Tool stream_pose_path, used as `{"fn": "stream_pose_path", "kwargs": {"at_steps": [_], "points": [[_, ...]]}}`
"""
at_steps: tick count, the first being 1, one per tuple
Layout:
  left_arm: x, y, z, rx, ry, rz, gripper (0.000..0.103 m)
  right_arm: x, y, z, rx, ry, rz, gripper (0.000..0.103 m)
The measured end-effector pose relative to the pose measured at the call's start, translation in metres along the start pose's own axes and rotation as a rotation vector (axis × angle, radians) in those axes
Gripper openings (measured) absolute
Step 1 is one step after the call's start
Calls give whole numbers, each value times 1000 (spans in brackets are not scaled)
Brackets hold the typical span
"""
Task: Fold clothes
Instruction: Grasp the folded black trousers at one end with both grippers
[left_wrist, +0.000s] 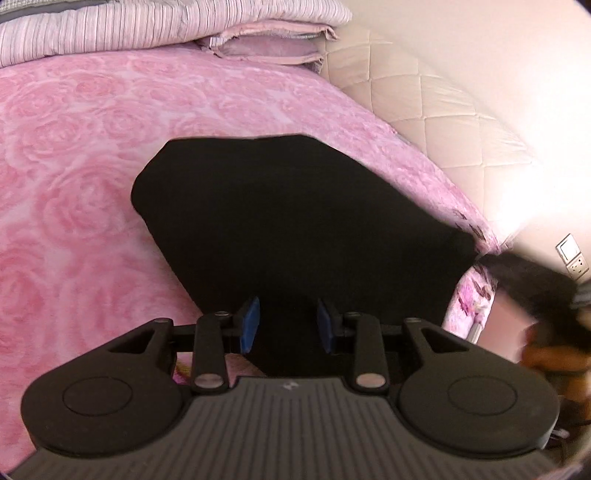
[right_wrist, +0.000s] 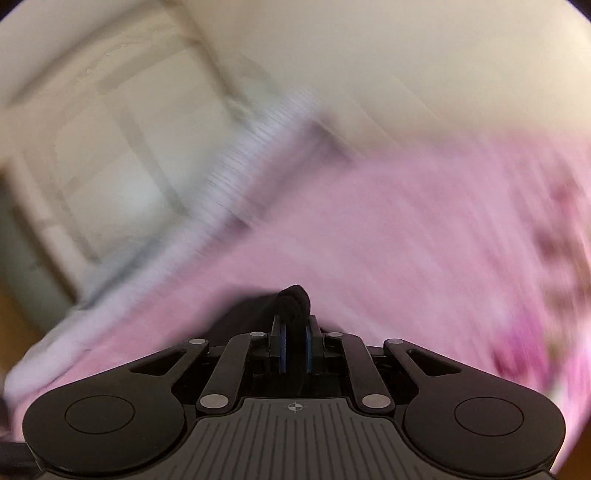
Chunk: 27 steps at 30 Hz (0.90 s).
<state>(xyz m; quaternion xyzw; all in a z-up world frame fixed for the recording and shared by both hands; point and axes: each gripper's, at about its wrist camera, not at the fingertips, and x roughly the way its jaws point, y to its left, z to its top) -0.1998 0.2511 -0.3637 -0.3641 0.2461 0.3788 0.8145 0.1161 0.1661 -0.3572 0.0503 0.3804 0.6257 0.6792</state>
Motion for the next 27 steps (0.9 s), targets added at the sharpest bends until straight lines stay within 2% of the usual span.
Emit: {"fn": "stream_pose_path", "kwargs": {"at_steps": [1, 4, 6, 7, 10, 11, 12, 14, 18, 19, 22, 23, 24, 26, 27], "points": [[-2, 2, 0, 0, -1, -5, 29, 11, -15, -4, 57, 52, -21, 9], [-7, 10, 2, -19, -2, -7, 30, 13, -32, -7, 187, 47, -1, 15], [-11, 22, 6, -62, -4, -3, 31, 11, -40, -7, 269, 54, -8, 54], [-15, 31, 8, -104, -13, -14, 32, 11, -42, -5, 321, 62, -31, 58], [-22, 63, 12, -253, -42, -52, 40, -19, -51, -15, 481, 57, 11, 62], [-24, 75, 13, -315, -53, -68, 41, -25, -50, -22, 524, 67, 53, 65], [-23, 86, 15, -370, -62, -82, 41, -30, -46, -32, 560, 105, 105, 68], [-20, 102, 17, -443, -76, -96, 44, -34, -34, -51, 581, 213, 153, 69], [-5, 109, 22, -443, -62, -89, 44, -18, -6, -90, 597, 366, 225, 69], [-1, 111, 23, -448, -52, -81, 44, -15, -2, -96, 599, 380, 221, 69], [13, 117, 23, -466, -50, -66, 44, -14, 8, -101, 574, 335, 191, 68], [16, 118, 23, -481, -54, -72, 44, -12, 10, -100, 561, 330, 188, 56], [19, 119, 23, -499, -57, -89, 41, -10, 11, -97, 535, 334, 183, 22], [23, 117, 23, -508, -55, -126, 28, -6, 9, -91, 502, 348, 181, 17], [20, 111, 24, -472, -59, -124, 27, -5, 5, -84, 501, 358, 198, 14]]}}
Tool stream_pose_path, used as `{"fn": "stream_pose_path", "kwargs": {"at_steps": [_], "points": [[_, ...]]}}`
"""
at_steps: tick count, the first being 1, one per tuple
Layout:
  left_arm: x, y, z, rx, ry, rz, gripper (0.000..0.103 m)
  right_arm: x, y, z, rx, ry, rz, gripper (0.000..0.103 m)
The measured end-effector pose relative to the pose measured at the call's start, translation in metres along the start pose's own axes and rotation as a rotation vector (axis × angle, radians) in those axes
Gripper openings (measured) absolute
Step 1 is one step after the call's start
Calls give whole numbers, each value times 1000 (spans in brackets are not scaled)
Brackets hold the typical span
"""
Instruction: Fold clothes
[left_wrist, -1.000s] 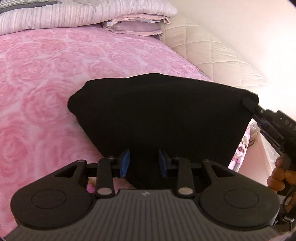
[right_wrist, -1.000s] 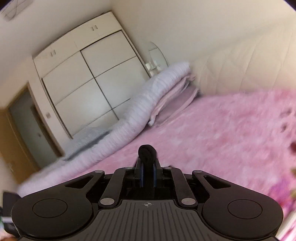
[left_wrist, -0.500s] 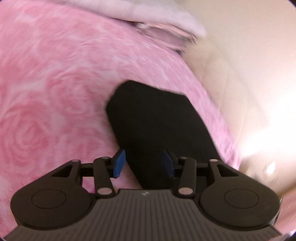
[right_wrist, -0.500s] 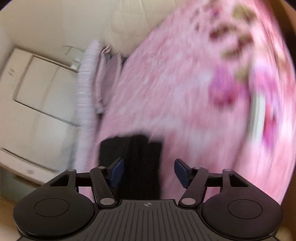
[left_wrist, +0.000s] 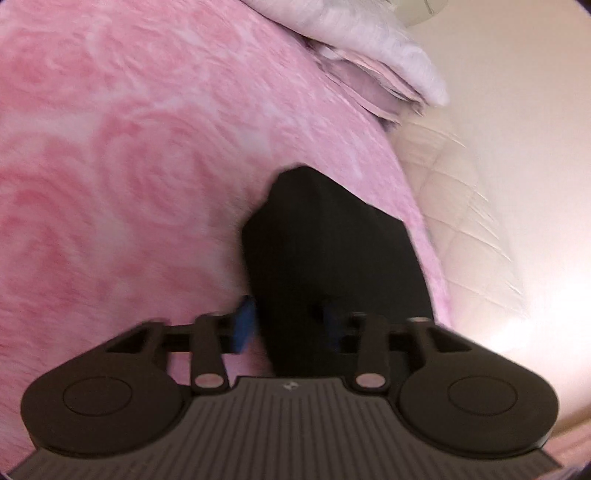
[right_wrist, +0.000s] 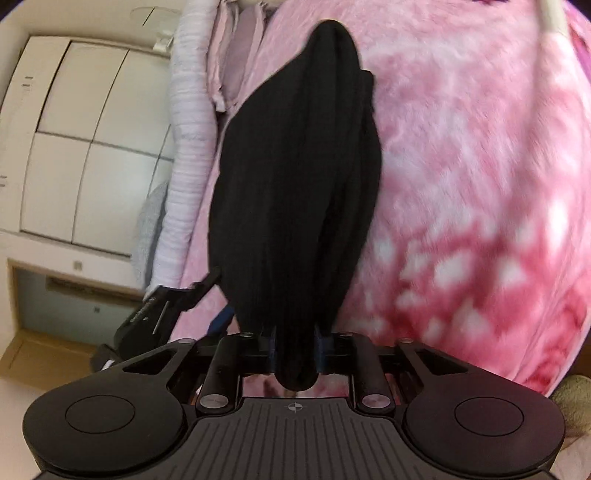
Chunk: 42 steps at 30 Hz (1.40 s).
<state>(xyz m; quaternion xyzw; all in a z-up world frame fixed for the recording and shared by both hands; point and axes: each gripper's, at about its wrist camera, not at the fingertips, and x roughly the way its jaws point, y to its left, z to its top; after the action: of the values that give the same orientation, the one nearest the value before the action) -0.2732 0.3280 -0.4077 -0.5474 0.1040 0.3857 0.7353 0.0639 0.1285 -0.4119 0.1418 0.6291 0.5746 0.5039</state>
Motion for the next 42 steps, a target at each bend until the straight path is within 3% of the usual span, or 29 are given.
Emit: {"fn": "stream_pose_path", "kwargs": {"at_steps": [4, 9, 13, 15, 16, 20, 21, 24, 27, 34, 35, 36, 37, 38, 39, 40, 42], "points": [[-17, -22, -17, 89, 28, -50, 23, -36, -10, 30, -1, -6, -2, 8], [-29, -46, -76, 133, 132, -162, 21, -88, -37, 74, -22, 4, -57, 7], [-24, -50, -100, 206, 202, -89, 21, -107, -48, 95, -54, 69, -86, 11], [-32, -53, -91, 261, 193, -50, 21, -110, -38, 91, -130, 81, -129, 29], [-37, -57, -82, 290, 171, -47, 22, -112, -32, 87, -176, 77, -154, 32], [-59, -74, -42, 406, 84, -33, 33, -126, -5, 90, -337, -79, -208, 39], [-54, -79, -28, 438, 58, -18, 38, -129, 2, 94, -375, -124, -215, 41], [-26, -97, 2, 506, 48, 10, 38, -120, 11, 113, -394, -178, -175, 43], [16, -110, 31, 490, 102, -32, 41, -93, 17, 138, -388, -199, -131, 43], [93, -101, 66, 304, 213, -128, 42, -54, 9, 165, -328, -178, -84, 43], [97, -99, 67, 279, 222, -142, 42, -48, 9, 167, -330, -177, -86, 42], [101, -97, 67, 257, 231, -156, 39, -42, 8, 170, -332, -175, -88, 18], [106, -98, 67, 258, 243, -170, 35, -36, 8, 172, -335, -174, -91, 4], [111, -98, 67, 264, 253, -182, 29, -31, 10, 174, -358, -183, -116, 5], [114, -100, 66, 292, 250, -178, 13, -30, 14, 171, -410, -200, -139, 4], [115, -103, 66, 319, 239, -173, 5, -29, 19, 168, -458, -218, -147, 4], [110, -105, 66, 355, 192, -211, 4, -31, 26, 163, -526, -259, -149, 4]]}}
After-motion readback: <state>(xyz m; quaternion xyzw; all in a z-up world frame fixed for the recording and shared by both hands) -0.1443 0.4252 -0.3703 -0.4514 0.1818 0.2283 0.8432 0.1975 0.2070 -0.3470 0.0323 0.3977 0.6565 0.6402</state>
